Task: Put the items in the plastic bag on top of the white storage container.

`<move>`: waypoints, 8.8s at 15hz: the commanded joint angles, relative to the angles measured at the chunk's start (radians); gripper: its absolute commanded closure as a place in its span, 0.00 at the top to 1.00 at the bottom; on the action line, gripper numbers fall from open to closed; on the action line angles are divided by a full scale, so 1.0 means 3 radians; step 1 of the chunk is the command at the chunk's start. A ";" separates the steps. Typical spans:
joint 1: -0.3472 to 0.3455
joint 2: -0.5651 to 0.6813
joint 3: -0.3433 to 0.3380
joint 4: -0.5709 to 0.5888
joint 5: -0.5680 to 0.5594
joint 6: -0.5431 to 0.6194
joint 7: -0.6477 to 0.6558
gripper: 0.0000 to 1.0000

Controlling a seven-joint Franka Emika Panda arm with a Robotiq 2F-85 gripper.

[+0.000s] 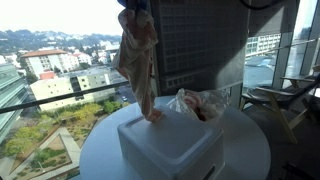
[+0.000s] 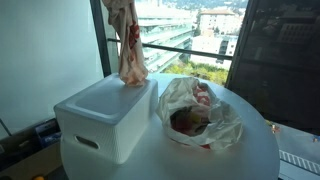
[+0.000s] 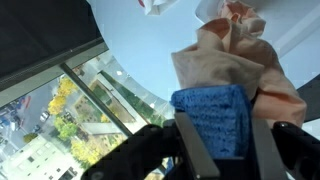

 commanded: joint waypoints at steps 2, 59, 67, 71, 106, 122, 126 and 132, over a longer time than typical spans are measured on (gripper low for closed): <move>-0.0061 0.0256 -0.0018 -0.0313 0.0256 0.0166 -0.0224 0.06; -0.1332 0.1878 -0.0547 -0.0964 0.1458 0.1205 -0.0645 1.00; -0.1491 0.2114 -0.0530 -0.0956 0.1600 0.1365 -0.0578 0.74; -0.1544 0.2082 -0.0543 -0.0982 0.1676 0.1298 -0.0438 0.45; -0.0314 0.0754 0.0007 -0.1153 0.1017 0.0329 -0.1236 0.55; -0.0954 0.0233 -0.0734 -0.1416 0.1618 0.0587 -0.0656 1.00; -0.1079 0.0674 -0.0815 -0.1420 0.1601 0.0650 -0.0453 1.00; -0.1274 0.1414 -0.0836 -0.1232 0.1592 0.0852 -0.0333 1.00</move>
